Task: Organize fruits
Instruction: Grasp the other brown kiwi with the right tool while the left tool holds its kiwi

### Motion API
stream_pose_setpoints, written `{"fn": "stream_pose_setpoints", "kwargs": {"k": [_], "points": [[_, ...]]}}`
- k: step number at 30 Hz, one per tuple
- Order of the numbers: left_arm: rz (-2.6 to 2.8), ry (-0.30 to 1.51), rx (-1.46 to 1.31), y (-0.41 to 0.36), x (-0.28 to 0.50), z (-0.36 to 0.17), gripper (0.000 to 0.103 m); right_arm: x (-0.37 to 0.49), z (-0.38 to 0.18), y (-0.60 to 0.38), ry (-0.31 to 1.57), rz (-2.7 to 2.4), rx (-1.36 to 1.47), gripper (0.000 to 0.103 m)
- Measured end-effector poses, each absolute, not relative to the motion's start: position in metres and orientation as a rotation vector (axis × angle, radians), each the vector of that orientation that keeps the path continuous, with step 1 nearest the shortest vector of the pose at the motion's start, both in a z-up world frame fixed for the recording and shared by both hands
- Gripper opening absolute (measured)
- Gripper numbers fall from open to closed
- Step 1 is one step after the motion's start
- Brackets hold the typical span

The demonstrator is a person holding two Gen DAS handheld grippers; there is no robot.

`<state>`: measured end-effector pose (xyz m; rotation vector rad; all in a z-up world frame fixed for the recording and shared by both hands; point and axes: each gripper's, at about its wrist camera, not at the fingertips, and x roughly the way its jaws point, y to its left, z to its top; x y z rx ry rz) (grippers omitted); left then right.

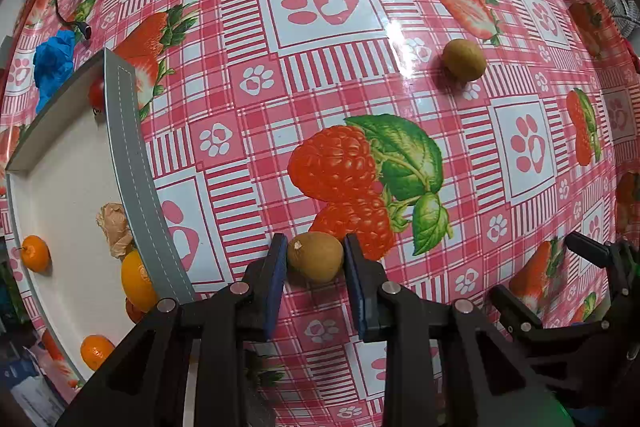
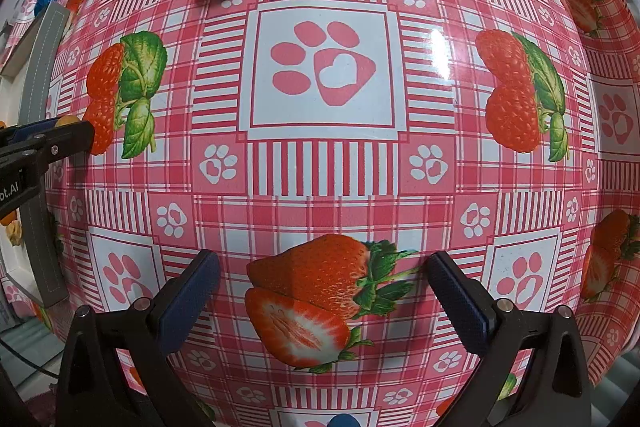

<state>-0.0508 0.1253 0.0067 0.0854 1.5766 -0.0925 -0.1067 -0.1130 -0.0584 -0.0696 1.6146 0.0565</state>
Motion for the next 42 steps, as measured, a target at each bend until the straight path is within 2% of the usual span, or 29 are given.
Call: {"fn": "stream_pose_setpoints", "kwargs": {"k": [29,32,42], "points": [[-0.091,1.581,0.078,0.126,-0.05,0.007,0.031,-0.101,-0.059,-0.111,1.638,0.056,-0.071,0.103],[-0.092,1.581,0.074,0.126,-0.051,0.006,0.031,-0.087,-0.06,-0.107,1.689,0.059,-0.066,0.103],[-0.083,1.58,0.057,0.129,-0.051,0.006,0.031,0.015,-0.021,-0.048,1.513,0.145,-0.052,0.103]]}}
